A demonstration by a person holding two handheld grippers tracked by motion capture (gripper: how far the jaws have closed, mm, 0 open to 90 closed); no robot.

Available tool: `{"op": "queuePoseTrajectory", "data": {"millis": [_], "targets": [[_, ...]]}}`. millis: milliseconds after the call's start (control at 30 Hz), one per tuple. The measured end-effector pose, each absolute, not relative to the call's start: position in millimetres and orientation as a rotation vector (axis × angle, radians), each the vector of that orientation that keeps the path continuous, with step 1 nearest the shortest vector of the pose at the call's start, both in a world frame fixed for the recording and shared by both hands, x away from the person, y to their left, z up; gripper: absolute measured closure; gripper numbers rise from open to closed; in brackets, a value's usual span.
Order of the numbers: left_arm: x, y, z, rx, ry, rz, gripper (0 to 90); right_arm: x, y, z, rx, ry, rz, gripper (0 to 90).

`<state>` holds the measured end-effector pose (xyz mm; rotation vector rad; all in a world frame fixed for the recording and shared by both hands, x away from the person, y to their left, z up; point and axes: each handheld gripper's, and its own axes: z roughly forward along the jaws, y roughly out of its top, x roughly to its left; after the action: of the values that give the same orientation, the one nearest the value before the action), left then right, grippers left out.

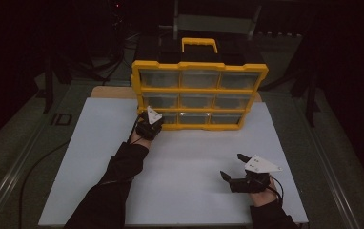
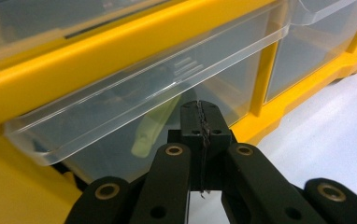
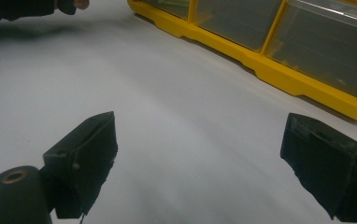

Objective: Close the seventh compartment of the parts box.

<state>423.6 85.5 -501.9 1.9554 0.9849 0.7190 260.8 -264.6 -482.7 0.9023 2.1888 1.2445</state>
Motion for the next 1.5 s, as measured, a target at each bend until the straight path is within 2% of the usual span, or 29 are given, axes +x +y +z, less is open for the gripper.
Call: {"op": "queuePoseTrajectory", "data": {"millis": [733, 900, 933, 1000, 1167, 1300, 1367, 1400, 1500], "targets": [[419, 83, -498, 1.968, 1.046, 0.698, 89.6, 261, -264, -484, 0.904, 2.200, 1.242, 11.0], [411, 81, -493, 1.961, 1.032, 0.688, 87.3, 261, -263, -483, 0.899, 2.197, 1.240, 11.0], [411, 81, -493, 1.961, 1.032, 0.688, 83.4, 261, -263, -483, 0.899, 2.197, 1.240, 11.0], [410, 81, -492, 1.961, 1.032, 0.685, 83.2, 261, -264, -483, 0.898, 2.198, 1.239, 11.0], [409, 83, -489, 1.957, 1.070, 0.676, 74.7, 261, -264, -483, 0.896, 2.197, 1.239, 11.0], [407, 82, -487, 1.956, 1.088, 0.693, 59.7, 260, -264, -482, 0.896, 2.194, 1.240, 11.0], [407, 82, -487, 1.956, 1.088, 0.693, 58.2, 260, -264, -482, 0.896, 2.193, 1.242, 11.0], [406, 82, -485, 1.954, 1.097, 0.674, 49.4, 261, -265, -482, 0.897, 2.192, 1.243, 11.0], [406, 82, -485, 1.962, 1.106, 0.649, 37.6, 260, -265, -482, 0.896, 2.192, 1.241, 11.0]]}}
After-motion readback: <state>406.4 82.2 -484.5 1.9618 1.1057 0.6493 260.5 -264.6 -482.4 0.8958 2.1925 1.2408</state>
